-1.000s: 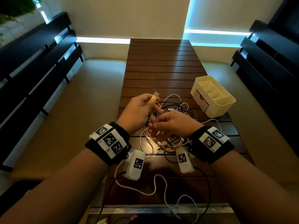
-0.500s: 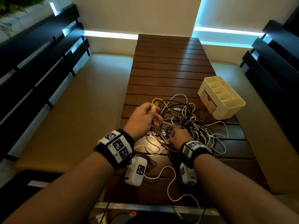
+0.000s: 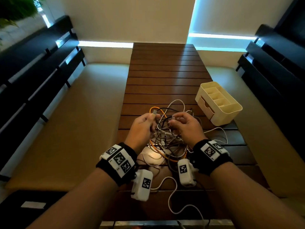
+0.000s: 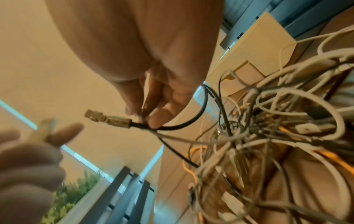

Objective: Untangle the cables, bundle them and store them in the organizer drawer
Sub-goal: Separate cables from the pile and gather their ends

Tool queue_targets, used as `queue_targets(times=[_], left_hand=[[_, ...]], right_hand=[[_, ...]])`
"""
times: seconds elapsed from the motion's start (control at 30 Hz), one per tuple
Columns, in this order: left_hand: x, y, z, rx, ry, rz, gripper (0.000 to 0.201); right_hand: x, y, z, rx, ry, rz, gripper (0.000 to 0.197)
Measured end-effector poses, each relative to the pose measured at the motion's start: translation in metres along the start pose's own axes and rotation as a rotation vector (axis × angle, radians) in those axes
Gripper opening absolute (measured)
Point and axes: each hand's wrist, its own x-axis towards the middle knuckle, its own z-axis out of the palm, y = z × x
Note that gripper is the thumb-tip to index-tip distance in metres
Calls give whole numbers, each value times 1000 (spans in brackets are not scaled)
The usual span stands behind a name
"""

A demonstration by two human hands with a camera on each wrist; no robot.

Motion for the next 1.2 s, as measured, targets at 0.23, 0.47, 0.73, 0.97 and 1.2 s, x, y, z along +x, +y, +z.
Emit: queue_targets(times=[0.23,0.47,0.73,0.97,1.2], left_hand=[[-4,2,3,-60,15,40,33],[-12,-3,-4,-7,31,43,32],[-6,-10,-6,46,7,8,32],[0,-15,-4,49,20,-2,32],[0,-22,-11,32,46,13,30]], right_hand=[[5,10,-18,-3,-66,1,20],[-3,44,-28,-382,-42,-27,36],[-8,79,-12,-675,-305,103,16],[6,79,15,-897,-339,100,18],[22,79,43,-1149,-263,119,26]])
